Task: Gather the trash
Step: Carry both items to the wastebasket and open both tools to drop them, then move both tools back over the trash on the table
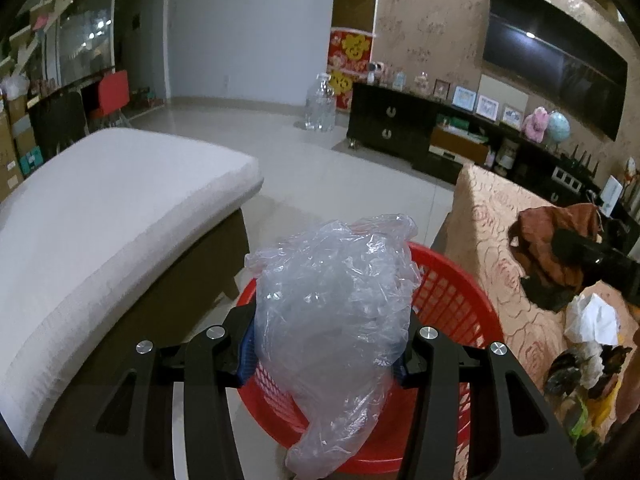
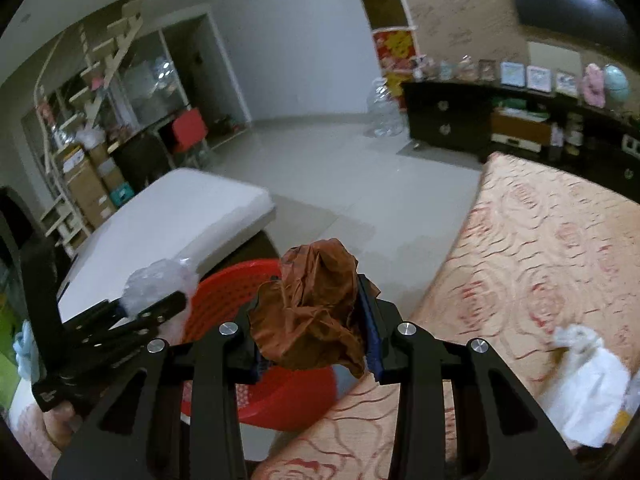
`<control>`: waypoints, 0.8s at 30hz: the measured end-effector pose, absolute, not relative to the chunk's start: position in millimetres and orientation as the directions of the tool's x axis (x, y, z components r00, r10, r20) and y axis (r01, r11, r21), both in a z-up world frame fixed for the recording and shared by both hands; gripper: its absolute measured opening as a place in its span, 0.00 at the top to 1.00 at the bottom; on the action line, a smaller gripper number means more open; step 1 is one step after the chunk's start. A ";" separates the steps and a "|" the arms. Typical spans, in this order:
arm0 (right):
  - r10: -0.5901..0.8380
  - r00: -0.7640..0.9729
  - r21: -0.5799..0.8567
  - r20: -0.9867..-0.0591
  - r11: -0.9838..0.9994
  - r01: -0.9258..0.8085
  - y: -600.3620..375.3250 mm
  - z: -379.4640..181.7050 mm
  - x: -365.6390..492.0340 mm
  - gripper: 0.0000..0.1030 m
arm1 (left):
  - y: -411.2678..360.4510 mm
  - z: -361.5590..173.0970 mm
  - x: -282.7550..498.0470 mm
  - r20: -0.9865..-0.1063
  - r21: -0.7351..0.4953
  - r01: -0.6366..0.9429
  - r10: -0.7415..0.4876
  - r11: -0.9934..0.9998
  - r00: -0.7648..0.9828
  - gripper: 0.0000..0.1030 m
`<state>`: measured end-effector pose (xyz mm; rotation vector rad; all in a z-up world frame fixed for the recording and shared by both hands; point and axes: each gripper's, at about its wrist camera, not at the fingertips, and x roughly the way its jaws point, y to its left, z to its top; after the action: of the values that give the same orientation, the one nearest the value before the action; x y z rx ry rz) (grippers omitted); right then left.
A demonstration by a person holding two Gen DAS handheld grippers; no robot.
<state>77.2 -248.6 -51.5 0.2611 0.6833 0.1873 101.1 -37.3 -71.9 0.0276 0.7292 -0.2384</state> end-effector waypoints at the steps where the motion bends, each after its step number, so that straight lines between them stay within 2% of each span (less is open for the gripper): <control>1: 0.271 0.750 0.305 -0.603 0.947 -0.098 -243.8 -54.2 80.2 0.65 | -33.9 -73.4 101.3 -0.666 -0.057 0.224 -0.204 0.973 0.717 0.54; 8: 0.352 0.701 0.332 -0.621 0.928 -0.172 -214.7 -65.4 89.3 0.63 | -31.4 -79.3 104.3 -0.686 -0.043 0.217 -0.187 0.975 0.703 0.54; 12: 0.382 0.679 0.340 -0.628 0.918 -0.202 -204.4 -68.5 90.0 0.49 | -30.8 -83.1 108.0 -0.701 -0.048 0.222 -0.192 0.974 0.687 0.51; 14: 0.385 0.682 0.344 -0.622 0.917 -0.204 -203.0 -66.7 88.5 0.37 | -28.8 -83.0 109.4 -0.703 -0.061 0.219 -0.198 0.974 0.683 0.42; 17: 0.379 0.693 0.343 -0.613 0.918 -0.198 -207.0 -63.1 86.9 0.34 | -27.1 -80.3 109.8 -0.692 -0.062 0.206 -0.191 0.976 0.696 0.34; 24: 0.349 0.716 0.342 -0.604 0.926 -0.162 -223.7 -58.3 80.0 0.34 | -22.5 -77.0 106.1 -0.670 -0.093 0.198 -0.209 0.976 0.712 0.25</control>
<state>80.0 -223.7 -58.3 0.2740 0.7200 0.2867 106.1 -22.5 -77.0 -0.0149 0.7445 -0.2255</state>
